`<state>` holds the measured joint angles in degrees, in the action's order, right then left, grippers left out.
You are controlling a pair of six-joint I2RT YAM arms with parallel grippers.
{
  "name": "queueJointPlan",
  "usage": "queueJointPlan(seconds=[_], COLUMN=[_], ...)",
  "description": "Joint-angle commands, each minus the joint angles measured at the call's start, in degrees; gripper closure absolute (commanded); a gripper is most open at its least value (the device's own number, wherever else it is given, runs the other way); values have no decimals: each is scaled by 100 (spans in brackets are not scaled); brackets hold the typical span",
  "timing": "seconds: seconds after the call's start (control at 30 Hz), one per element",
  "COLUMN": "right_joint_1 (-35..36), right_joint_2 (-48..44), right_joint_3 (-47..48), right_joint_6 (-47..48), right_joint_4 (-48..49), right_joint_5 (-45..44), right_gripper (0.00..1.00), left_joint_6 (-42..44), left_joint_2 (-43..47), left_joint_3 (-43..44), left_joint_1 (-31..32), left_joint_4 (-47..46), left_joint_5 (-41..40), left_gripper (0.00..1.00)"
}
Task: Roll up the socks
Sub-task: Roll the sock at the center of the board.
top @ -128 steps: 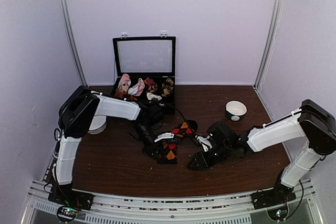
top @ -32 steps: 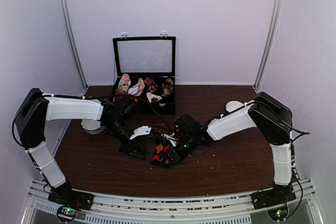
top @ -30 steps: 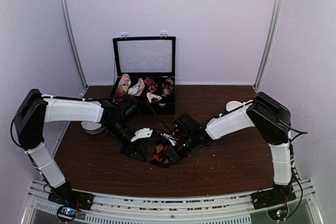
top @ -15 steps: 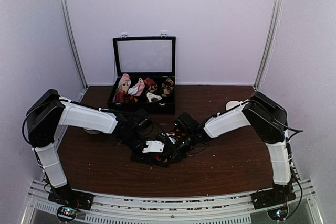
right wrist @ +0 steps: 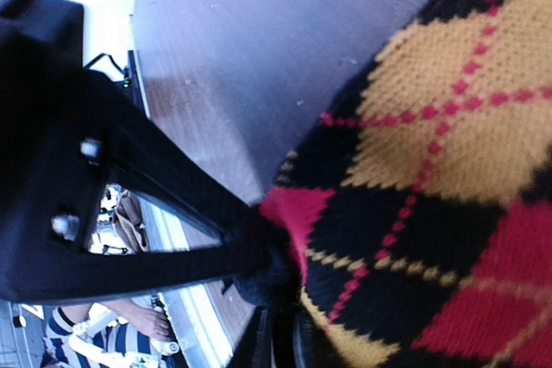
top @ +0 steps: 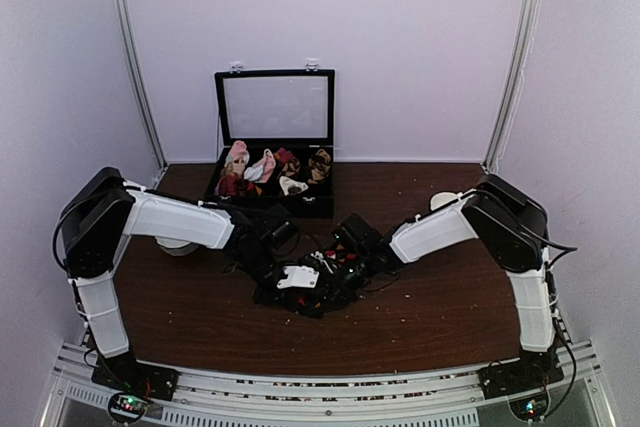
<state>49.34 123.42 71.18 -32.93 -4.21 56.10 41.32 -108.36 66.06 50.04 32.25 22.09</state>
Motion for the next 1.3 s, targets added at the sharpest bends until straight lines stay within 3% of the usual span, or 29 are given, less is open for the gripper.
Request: queueJointPlan(seconds=[0.0,0.13,0.17,0.2,0.23,0.4,0.63,0.9,1.07,1.17,1.2,1.27], right_joint_1=[-52,-47,-41,-36,-35,-19,27,473,1446,1217,1088,1072], right_joint_2=[-229,-748,-849,-939,-1002,-1317,-2431,-3544,-4909,-5315,-5356,-5476], right_joint_3=[-550,-1170,-1277,-1375,-1453,-1855,-2735,-3037,-3519,-3804,-3835,-4128], right_joint_6=[12,-31,-47,-65,-59,49,479,984,1314,146,-102,716], right_joint_4=[39,688,812,916,964,876,671,-329,4,-49,-58,868], right_joint_5=[-1237,-1553,-1592,-1637,-1701,-2136,-3155,-4951,-7486,-8629,-8496,-7621], right_gripper=[78,53,41,4,0,0,0,0,0,0,0,8], left_joint_6=[-359,-667,-715,-764,-807,-1049,-1180,-1330,-1262,-1258,-1256,-1262], left_joint_2=[-579,-1030,-1186,-1306,-1405,-1733,-2045,-2152,-2212,-2304,-2350,-2419], left_joint_3=[412,853,977,1085,1186,1525,1903,2059,2301,2471,2533,2594], left_joint_1=[-130,-292,-305,-319,-339,-555,-653,-677,-657,-645,-643,-649], left_joint_4=[692,1189,1318,1428,1570,1849,2168,2197,2328,2383,2432,2502], left_joint_5=[659,1140,1182,1214,1238,1393,1196,848,832,719,686,689], left_gripper=[100,100,100,100,100,100,100,100,100,100,100,100])
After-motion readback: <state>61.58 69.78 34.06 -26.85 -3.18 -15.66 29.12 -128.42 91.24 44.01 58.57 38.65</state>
